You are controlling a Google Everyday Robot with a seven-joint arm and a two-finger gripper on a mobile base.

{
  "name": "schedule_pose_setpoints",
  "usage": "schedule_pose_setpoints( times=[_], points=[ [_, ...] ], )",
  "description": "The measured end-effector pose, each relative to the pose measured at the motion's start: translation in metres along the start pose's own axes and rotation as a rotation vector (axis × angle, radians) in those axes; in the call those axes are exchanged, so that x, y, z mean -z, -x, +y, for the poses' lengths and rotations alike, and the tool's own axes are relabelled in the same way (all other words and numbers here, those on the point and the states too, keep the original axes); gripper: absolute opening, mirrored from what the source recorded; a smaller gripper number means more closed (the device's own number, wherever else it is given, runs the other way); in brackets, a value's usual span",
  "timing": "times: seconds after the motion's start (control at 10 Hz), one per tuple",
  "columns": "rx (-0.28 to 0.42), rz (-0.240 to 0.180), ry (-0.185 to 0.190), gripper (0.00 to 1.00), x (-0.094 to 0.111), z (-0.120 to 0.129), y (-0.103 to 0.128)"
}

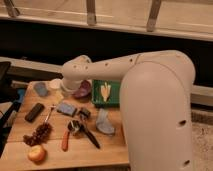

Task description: Place sponge in paper cup

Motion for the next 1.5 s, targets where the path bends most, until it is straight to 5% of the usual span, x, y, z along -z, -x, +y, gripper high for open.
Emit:
schedule_pose_setpoints(
  times=[0.6, 1.1, 1.5],
  points=[
    [0.012, 0.008, 0.092, 0.8, -0.052, 0.005, 0.019],
    [0.013, 0.013, 0.095, 0.8, -0.055, 0.007, 0.02],
    [0.062, 0.05, 0.107, 0.8, -0.101, 0.026, 0.023]
  ],
)
